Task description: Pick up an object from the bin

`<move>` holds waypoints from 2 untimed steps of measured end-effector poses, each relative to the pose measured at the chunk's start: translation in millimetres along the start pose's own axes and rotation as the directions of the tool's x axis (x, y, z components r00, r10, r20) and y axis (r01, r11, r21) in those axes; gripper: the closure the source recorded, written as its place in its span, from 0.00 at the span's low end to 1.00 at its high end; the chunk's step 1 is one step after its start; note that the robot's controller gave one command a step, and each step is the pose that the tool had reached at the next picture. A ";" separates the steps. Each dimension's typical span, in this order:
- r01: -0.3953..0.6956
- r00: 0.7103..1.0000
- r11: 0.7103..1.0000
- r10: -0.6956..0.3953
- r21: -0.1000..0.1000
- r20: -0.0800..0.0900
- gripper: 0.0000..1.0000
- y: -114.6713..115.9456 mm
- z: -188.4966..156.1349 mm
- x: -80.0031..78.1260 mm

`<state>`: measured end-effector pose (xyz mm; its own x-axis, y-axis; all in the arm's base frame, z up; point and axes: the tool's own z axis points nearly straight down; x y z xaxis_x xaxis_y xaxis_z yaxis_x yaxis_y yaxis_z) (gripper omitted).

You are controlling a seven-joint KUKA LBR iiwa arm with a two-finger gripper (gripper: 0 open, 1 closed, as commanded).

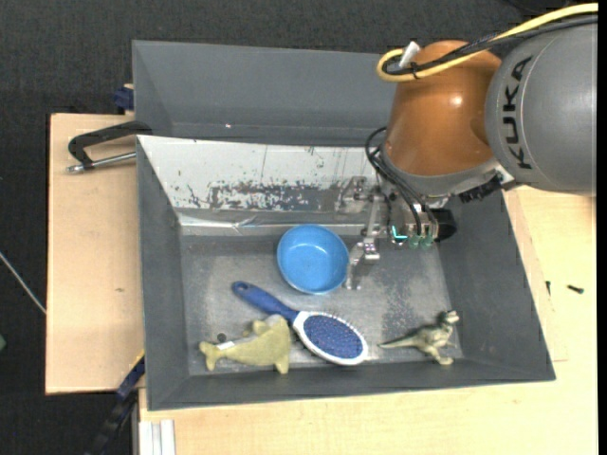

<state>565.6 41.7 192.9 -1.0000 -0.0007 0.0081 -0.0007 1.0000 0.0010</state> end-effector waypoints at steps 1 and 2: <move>0.140 0.990 0.990 -0.140 -0.001 0.017 0.00 52.6 109.8 16.5; 0.380 0.925 0.925 -0.380 0.006 0.025 0.00 34.3 106.8 41.4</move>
Offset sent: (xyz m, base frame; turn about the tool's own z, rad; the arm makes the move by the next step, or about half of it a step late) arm -0.0216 0.0491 -0.1146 -0.1392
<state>523.3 76.1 86.4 -0.9246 -0.3804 -0.0182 -0.3805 0.9248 -0.0016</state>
